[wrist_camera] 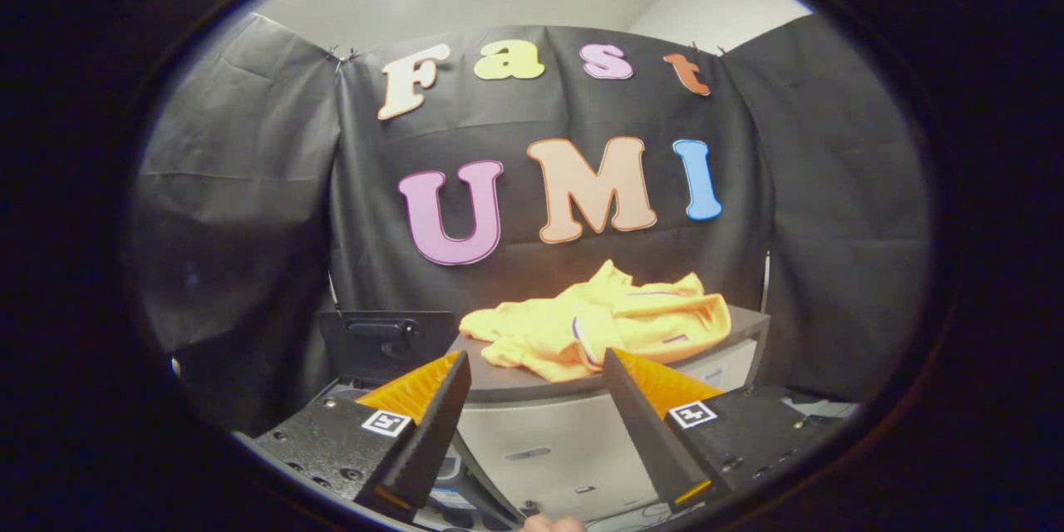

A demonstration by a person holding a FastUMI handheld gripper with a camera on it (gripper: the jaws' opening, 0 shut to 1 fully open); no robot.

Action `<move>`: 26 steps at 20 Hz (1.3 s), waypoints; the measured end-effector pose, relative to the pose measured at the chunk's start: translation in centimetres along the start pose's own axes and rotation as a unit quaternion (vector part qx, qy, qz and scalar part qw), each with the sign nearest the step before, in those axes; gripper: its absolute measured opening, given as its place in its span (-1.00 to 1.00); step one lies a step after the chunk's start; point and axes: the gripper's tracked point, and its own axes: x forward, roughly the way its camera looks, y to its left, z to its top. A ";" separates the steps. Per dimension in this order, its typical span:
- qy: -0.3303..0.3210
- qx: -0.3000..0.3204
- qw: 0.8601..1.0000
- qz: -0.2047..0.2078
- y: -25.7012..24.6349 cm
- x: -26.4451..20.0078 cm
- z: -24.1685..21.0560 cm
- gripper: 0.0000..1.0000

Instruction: Put the clothes into the washing machine and then close the washing machine lid.

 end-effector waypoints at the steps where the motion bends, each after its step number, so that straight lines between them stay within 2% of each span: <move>1: 0.006 -0.007 1.000 -0.003 -0.3 1.1 0.4 0.94; 8: 0.066 -0.055 0.996 -0.020 -3.5 8.0 1.2 0.95; 13: 0.104 -0.021 0.994 -0.039 -5.5 12.0 0.5 1.00; 17: 0.168 -0.036 0.984 -0.055 -7.1 13.7 -3.2 0.96; 19: 0.209 -0.044 0.976 -0.050 -7.1 14.0 -5.7 0.95; 21: 0.188 -0.033 0.981 -0.040 -6.8 14.5 -4.9 0.83; 22: 0.205 -0.036 0.977 -0.047 -7.4 14.6 -5.7 0.51; 26: 0.188 -0.033 0.979 -0.064 -7.7 15.2 -4.7 -0.74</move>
